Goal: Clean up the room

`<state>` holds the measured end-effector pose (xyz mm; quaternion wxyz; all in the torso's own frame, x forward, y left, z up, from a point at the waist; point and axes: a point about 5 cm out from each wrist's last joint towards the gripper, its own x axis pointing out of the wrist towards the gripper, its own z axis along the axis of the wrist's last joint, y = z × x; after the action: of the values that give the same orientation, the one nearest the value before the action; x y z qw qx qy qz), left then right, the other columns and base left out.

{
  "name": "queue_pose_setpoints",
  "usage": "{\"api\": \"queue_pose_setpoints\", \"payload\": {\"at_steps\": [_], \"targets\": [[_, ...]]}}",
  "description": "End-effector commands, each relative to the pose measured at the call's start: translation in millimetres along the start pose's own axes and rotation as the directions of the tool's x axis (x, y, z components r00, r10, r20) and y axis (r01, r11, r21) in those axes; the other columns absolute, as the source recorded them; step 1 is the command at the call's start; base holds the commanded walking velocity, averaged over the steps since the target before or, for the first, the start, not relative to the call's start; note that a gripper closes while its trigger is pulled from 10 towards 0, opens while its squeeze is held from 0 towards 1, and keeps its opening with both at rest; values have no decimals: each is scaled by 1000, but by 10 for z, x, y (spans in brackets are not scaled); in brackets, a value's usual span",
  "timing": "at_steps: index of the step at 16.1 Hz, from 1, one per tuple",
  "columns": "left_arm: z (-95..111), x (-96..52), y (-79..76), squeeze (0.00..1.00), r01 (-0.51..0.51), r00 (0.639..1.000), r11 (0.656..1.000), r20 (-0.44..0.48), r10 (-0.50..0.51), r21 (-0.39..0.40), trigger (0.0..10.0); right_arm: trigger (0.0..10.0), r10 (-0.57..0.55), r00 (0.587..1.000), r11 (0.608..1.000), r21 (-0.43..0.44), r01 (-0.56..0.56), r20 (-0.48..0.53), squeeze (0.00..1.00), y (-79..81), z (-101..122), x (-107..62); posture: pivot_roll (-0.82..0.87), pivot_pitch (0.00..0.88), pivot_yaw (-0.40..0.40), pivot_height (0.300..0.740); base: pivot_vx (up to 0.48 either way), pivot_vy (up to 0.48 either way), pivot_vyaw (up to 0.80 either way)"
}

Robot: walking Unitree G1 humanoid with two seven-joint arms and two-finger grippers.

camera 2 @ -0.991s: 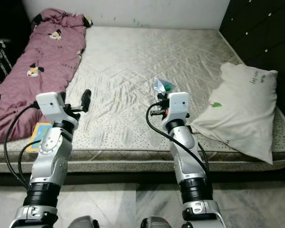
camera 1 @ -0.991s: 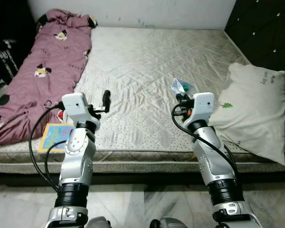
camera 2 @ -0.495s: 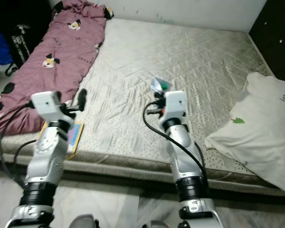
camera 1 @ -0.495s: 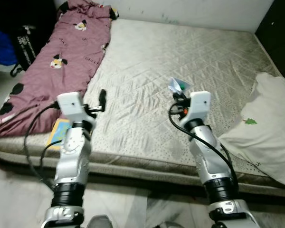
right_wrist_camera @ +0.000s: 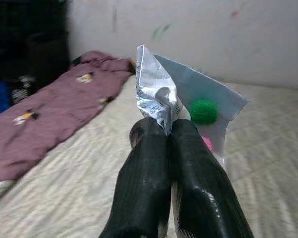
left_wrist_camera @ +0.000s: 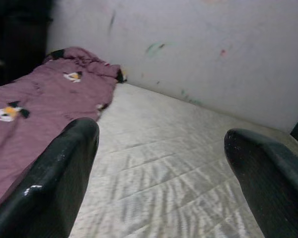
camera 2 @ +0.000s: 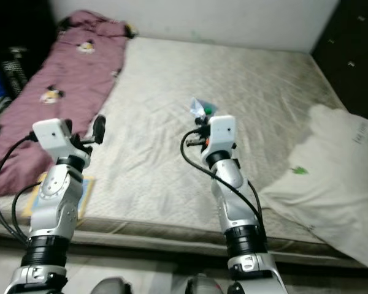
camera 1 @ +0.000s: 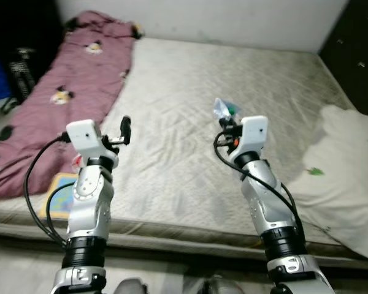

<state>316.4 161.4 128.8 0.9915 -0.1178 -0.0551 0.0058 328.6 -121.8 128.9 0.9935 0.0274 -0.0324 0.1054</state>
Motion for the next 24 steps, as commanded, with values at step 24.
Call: {"api": "queue_pose_setpoints", "payload": {"at_steps": [24], "targets": [[-22, -13, -135, 0, 77, 997, 996, 7, -77, -40, 10000, 10000, -1, 999, 1000, -14, 0, -41, 0, -54, -83, -21, 4, 14, -35, 740, 0, 253, -119]]}}
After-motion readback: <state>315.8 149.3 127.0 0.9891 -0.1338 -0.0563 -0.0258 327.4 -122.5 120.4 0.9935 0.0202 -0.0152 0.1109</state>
